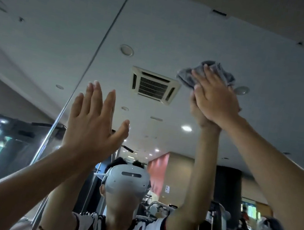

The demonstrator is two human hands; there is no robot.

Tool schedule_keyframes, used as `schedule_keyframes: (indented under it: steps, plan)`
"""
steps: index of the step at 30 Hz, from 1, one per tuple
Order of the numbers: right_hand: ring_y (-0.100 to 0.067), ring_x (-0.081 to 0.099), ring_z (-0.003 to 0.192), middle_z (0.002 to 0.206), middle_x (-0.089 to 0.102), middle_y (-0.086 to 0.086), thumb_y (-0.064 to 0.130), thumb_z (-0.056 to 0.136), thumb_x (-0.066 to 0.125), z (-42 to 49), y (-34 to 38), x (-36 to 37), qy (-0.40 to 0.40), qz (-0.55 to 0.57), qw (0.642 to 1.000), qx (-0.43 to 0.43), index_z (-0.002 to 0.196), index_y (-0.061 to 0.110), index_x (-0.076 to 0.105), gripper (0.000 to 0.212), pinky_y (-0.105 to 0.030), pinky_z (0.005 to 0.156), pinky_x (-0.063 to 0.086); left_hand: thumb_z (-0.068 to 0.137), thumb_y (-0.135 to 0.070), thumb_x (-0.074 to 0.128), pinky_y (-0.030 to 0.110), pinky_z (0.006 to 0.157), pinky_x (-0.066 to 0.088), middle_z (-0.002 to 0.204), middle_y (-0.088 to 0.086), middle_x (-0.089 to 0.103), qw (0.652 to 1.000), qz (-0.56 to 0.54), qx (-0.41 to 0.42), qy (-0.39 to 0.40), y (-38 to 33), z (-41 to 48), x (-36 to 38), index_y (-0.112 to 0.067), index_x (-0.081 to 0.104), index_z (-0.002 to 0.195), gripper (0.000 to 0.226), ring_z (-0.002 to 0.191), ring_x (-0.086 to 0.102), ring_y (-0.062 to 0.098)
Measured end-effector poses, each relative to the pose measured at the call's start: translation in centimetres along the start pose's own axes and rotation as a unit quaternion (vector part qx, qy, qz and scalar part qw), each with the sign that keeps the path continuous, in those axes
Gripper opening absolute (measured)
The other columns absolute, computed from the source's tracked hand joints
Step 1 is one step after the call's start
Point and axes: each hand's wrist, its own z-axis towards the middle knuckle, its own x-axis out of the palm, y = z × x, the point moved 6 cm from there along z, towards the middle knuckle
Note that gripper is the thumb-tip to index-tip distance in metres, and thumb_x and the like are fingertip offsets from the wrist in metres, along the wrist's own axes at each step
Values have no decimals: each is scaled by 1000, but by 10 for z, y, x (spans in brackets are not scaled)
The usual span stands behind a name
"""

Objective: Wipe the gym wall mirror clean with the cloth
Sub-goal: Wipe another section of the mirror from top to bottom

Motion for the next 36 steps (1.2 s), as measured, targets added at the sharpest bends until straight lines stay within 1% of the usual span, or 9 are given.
schedule_keyframes:
  steps: [4, 8, 12, 16, 21, 25, 29, 32, 36]
  plan:
    - [-15, 6, 154, 167, 12, 0, 34, 106, 23, 29, 76, 13, 12, 8, 1000, 13, 156, 30, 27, 50, -50, 122, 11, 91, -64, 11, 37, 124, -6, 166, 15, -4, 1000, 0, 8, -6, 7, -2, 0, -7, 7, 159, 89, 154, -10, 22]
    - [-12, 3, 153, 167, 5, 6, 40, 105, 21, -7, 144, 22, 84, -2, 978, -189, 157, 37, 16, 52, -45, 121, 12, 95, -59, 9, 33, 124, -4, 166, 9, -2, 999, 11, 41, 2, 22, -14, -2, -7, 5, 158, 82, 154, -7, 16]
    - [-12, 24, 149, 163, 15, 13, 44, 100, 22, -44, 113, 18, 118, 18, 931, -345, 152, 42, 22, 52, -45, 114, 25, 97, -56, 11, 25, 122, -12, 166, 8, -2, 997, 15, 71, 13, 32, -24, -4, -10, 2, 157, 76, 154, -8, 15]
    - [-6, 12, 151, 164, 15, 13, 46, 97, 18, 4, 72, 11, 79, 34, 976, -199, 152, 40, 29, 57, -47, 118, 24, 98, -54, 12, 26, 122, -12, 166, 7, -3, 997, 19, 77, 3, 34, -24, -2, -10, 2, 157, 75, 154, -10, 15]
    - [-12, 3, 153, 167, 6, 4, 37, 106, 20, 18, 117, 21, 33, 23, 999, -23, 157, 33, 20, 52, -46, 123, 7, 99, -47, 11, 32, 124, -1, 166, 8, 4, 997, 11, 75, -9, 34, -25, -2, -7, 9, 158, 72, 155, -2, 16]
    - [-11, 6, 153, 166, 7, 5, 39, 105, 21, -36, 166, 26, 41, 24, 989, -137, 157, 34, 18, 52, -40, 116, 13, 100, -39, 12, 38, 125, 7, 165, 12, 12, 996, 26, 80, -19, 32, -26, -3, -3, 16, 157, 68, 155, 5, 18]
    - [-10, 22, 150, 163, 21, 7, 42, 98, 23, -86, 135, 18, 73, 22, 961, -267, 153, 38, 31, 56, -38, 108, 22, 100, -38, 13, 41, 125, 10, 166, 12, 13, 996, 39, 79, -12, 35, -25, 1, -3, 17, 157, 66, 155, 6, 19]
    - [-8, 14, 152, 165, 16, 10, 47, 96, 14, -50, 87, 17, 54, 43, 987, -146, 153, 40, 27, 59, -48, 116, 24, 100, -34, 17, 44, 124, 15, 166, 11, 14, 994, 78, 79, -20, 39, -24, 8, -4, 19, 158, 65, 155, 7, 18]
    - [-13, 13, 152, 166, 15, 3, 41, 99, 15, -22, 102, 18, 11, 26, 999, -17, 155, 32, 28, 59, -45, 112, 26, 100, -36, 16, 41, 124, 11, 166, 11, 13, 994, 68, 80, -9, 38, -25, 5, -4, 18, 158, 65, 155, 6, 18]
